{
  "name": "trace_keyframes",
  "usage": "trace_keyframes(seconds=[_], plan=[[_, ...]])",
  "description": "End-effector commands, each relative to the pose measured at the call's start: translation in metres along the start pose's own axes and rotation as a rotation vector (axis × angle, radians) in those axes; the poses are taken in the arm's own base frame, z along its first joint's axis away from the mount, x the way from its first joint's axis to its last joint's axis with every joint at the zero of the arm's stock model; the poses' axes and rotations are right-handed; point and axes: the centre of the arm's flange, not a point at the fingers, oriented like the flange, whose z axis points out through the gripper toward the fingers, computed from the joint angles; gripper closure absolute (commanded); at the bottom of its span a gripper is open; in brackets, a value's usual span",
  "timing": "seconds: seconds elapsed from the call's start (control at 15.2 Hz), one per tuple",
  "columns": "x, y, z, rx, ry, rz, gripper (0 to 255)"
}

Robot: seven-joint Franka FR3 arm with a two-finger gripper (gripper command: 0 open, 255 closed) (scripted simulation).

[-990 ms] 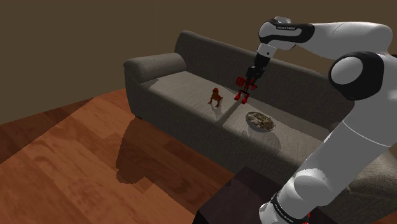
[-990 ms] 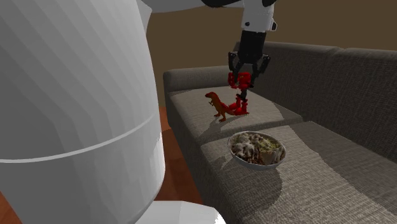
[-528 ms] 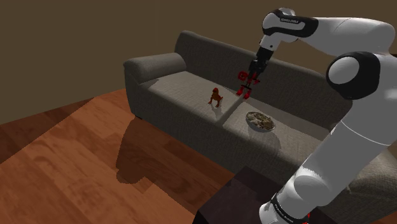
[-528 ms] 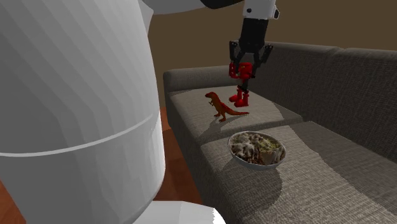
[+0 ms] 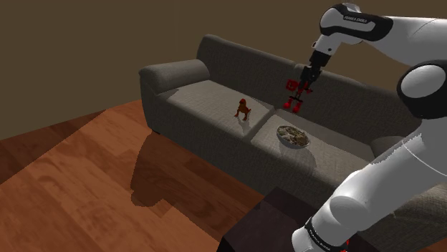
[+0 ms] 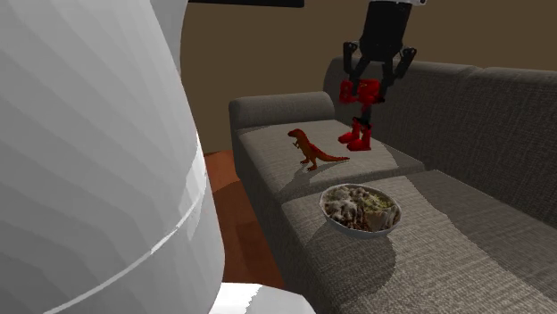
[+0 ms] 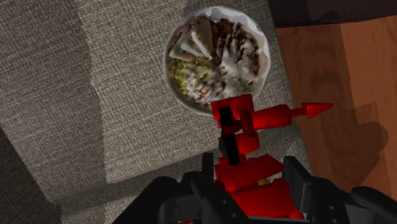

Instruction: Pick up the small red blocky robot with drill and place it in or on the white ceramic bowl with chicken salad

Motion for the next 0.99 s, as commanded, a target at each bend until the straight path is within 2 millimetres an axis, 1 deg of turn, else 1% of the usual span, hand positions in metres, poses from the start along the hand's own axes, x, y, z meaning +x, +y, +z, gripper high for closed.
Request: trace_keyframes(seconds=[0.0,0.2,0.26,0.92], plan=[[-0.025,0.005,-0.013,0.0,-0.001,-0.001,255],[-0.06,0.016,-0.029,0.0,-0.001,-0.001,255],[-0.065,0.018,-0.032,0.0,-0.001,-0.001,255],[-0.068,0.022,0.021,0.0,-0.001,-0.001,255]])
